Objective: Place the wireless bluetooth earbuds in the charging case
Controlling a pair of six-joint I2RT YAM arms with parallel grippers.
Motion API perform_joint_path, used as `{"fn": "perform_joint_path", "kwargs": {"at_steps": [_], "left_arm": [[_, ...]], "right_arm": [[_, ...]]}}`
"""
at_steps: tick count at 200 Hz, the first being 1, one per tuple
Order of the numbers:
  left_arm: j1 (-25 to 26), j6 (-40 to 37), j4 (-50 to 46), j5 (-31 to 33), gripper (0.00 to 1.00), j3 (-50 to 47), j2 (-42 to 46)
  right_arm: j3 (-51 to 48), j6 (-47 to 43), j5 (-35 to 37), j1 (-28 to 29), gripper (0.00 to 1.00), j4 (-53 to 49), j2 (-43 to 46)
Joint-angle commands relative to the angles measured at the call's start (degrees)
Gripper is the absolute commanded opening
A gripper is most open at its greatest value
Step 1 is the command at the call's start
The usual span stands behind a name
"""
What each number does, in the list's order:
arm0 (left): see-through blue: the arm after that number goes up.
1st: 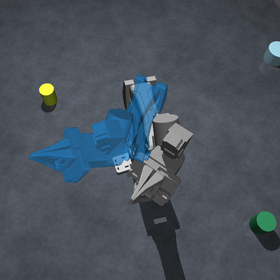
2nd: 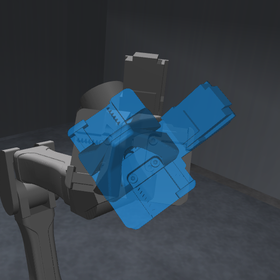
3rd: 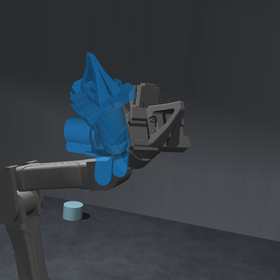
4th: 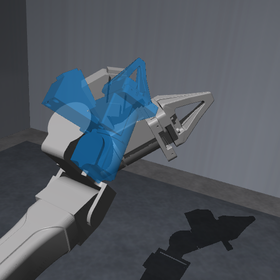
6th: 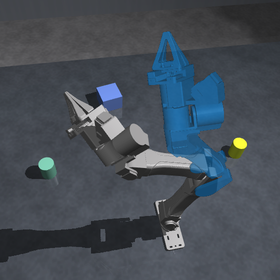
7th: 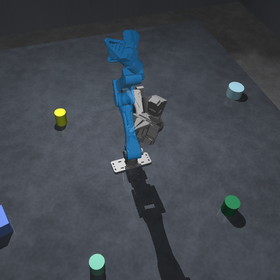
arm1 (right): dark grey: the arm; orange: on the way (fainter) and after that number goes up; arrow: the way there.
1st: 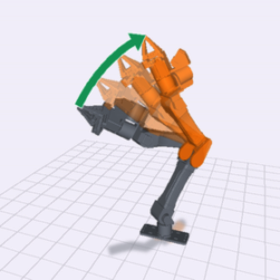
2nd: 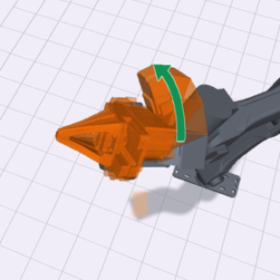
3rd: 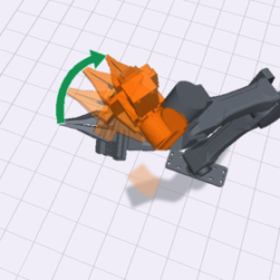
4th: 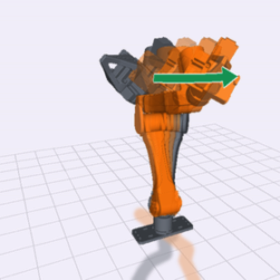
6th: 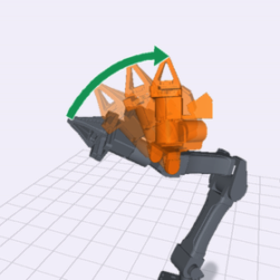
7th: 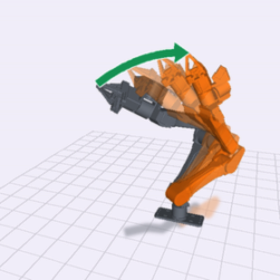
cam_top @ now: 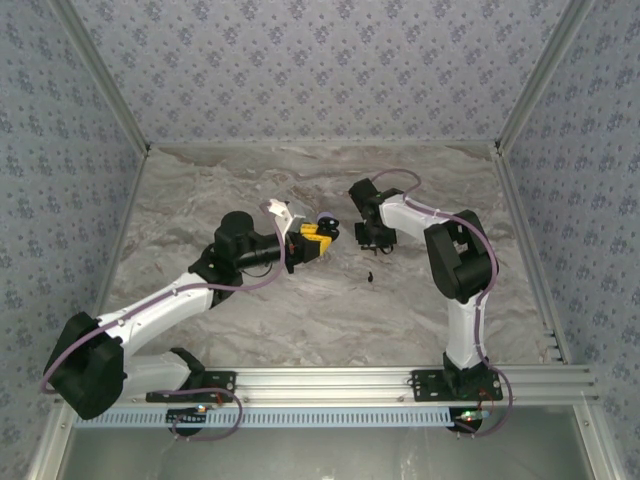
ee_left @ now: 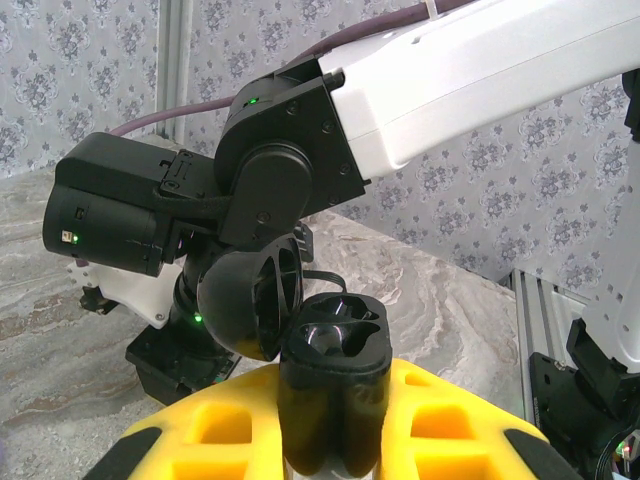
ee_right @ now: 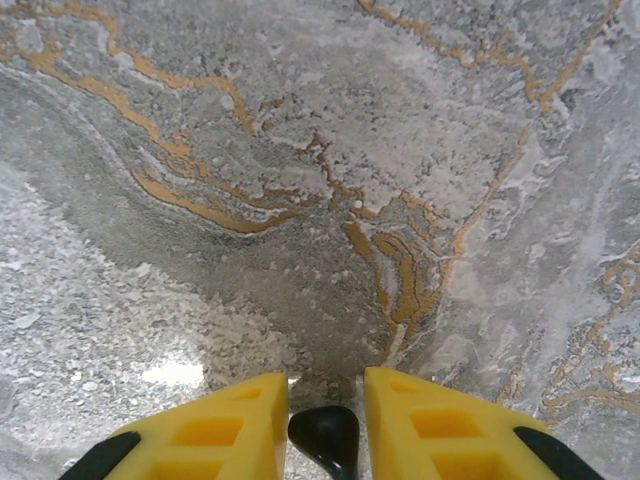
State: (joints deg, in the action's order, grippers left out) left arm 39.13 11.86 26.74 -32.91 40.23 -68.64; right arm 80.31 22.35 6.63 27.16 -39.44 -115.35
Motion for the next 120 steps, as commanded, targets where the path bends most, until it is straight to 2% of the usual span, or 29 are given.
{"fn": "perform_joint_path", "kwargs": {"at_steps": [1, 55, 120], "left_arm": [[0.44, -0.48, 0.06, 0.03, 0.15, 0.74, 0.88], [0.44, -0.51, -0.26, 0.12, 0.15, 0.73, 0.97], [0.47, -0.10, -1.30, 3.66, 0.15, 0.20, -0.05]], "right_arm": [[-0.48, 1.71, -1.11, -0.26, 0.26, -2.63, -1.10], [-1.23, 2.15, -1.71, -0.69, 0.21, -1.99, 0.10], [-4.29, 1.11, -3.55, -0.96, 0.21, 2.27, 6.94]]}}
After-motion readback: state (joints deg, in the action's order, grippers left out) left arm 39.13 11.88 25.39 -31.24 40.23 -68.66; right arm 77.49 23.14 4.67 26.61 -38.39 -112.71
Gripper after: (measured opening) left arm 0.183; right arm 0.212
